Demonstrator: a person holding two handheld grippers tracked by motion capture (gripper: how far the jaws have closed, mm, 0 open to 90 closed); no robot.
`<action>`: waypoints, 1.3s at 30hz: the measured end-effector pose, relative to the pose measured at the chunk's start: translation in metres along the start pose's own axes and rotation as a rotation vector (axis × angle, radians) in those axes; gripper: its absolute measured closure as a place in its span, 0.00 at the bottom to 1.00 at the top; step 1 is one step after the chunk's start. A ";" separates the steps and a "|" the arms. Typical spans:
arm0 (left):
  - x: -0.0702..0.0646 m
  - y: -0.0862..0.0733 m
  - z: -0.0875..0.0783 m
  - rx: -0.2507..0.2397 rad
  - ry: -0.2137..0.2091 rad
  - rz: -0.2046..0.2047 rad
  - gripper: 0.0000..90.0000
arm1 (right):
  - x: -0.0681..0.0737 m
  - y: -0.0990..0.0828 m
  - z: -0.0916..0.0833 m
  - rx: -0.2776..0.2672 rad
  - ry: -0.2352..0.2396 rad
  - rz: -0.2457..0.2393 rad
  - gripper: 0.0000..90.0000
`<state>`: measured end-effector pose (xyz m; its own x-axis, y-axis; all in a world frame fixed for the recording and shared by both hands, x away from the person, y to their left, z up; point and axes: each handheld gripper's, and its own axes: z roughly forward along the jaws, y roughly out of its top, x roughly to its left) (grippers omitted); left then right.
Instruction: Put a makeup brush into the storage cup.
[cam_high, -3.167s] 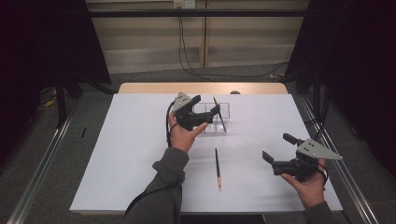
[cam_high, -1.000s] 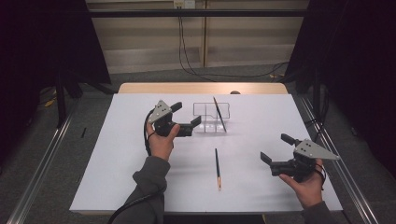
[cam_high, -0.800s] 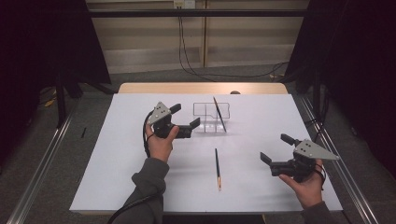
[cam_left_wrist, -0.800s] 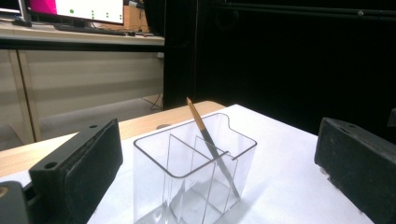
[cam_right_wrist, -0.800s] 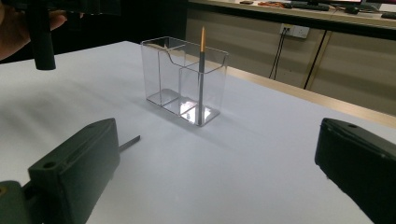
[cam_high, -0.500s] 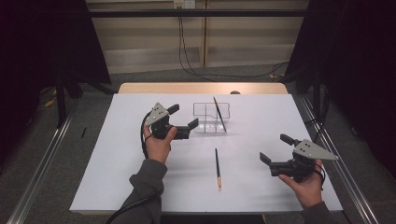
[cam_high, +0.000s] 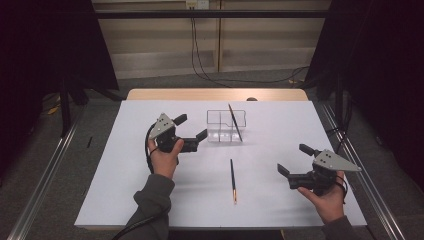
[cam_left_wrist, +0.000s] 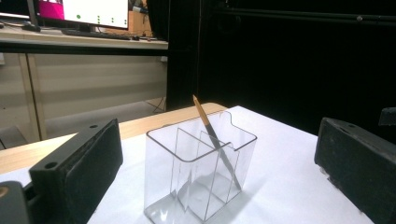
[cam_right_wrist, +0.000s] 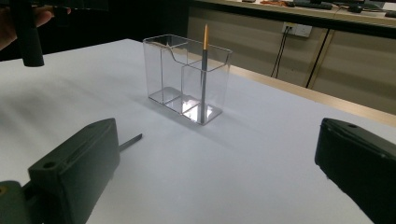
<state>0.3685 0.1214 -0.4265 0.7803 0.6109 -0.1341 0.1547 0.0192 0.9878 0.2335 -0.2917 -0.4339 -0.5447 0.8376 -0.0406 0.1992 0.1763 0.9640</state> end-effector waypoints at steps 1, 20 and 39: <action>0.000 0.000 -0.001 -0.001 -0.001 -0.003 0.01 | 0.000 0.000 0.000 0.003 -0.002 -0.001 0.00; 0.001 -0.004 -0.015 -0.014 -0.003 0.008 0.01 | 0.001 -0.001 0.001 0.005 -0.004 0.010 0.00; 0.004 -0.006 -0.032 -0.019 0.010 -0.001 0.01 | 0.002 -0.002 0.003 0.010 0.000 0.004 0.00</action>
<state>0.3516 0.1489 -0.4308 0.7741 0.6186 -0.1344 0.1436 0.0352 0.9890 0.2343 -0.2889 -0.4361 -0.5439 0.8383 -0.0368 0.2093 0.1781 0.9615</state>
